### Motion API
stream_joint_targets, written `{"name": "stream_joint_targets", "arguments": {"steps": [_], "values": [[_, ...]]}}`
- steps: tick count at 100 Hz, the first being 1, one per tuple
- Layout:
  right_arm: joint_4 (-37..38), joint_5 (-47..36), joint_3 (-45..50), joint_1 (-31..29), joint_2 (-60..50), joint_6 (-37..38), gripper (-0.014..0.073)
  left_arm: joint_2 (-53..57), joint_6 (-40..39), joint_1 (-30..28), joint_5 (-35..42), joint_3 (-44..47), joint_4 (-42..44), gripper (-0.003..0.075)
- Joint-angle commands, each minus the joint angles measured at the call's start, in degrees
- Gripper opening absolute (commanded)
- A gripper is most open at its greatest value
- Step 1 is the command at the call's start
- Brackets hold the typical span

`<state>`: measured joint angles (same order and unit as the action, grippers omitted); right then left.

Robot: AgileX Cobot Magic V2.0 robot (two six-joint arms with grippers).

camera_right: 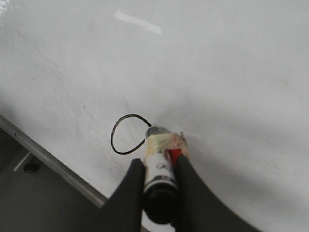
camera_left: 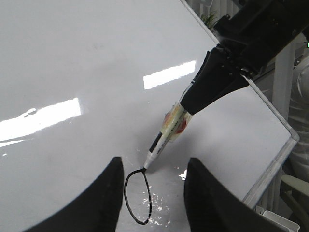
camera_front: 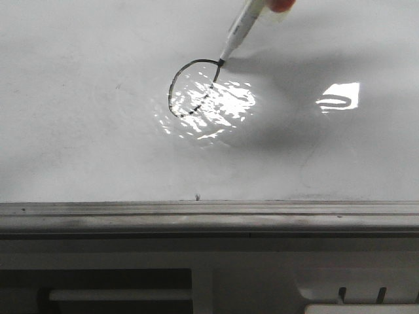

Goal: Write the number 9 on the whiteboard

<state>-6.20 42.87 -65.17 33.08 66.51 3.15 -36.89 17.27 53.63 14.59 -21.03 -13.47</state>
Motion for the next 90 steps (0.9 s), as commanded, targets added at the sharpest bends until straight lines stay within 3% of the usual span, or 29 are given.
{"name": "stream_joint_targets", "arguments": {"steps": [1,13,35,50,65,90], "values": [[-0.26,-0.14,2.33,-0.39,-0.34,-0.10,-0.0069,0.06,-0.72,0.00,3.87,-1.87,-0.31,0.0281],[-1.63,-2.08,7.18,0.53,-1.37,-0.10,-0.0069,0.06,-0.72,0.00,3.31,-1.54,-0.31,0.0281],[-5.39,-2.68,4.99,0.96,-3.35,-0.10,-0.0069,-0.99,-1.65,0.00,2.78,-1.41,-0.31,0.0281],[-8.84,-2.31,4.88,5.18,-4.97,-0.10,-0.0069,-4.86,-1.92,0.00,2.80,-1.41,-0.31,0.0281],[-9.25,-4.64,4.88,11.01,-4.87,-0.10,-0.0069,-11.56,-1.90,3.58,3.82,-1.41,2.58,0.0281],[-10.16,-5.10,4.88,15.41,-3.35,-0.10,-0.0069,-20.51,-1.90,8.90,12.84,-1.41,3.86,0.0281]]}}
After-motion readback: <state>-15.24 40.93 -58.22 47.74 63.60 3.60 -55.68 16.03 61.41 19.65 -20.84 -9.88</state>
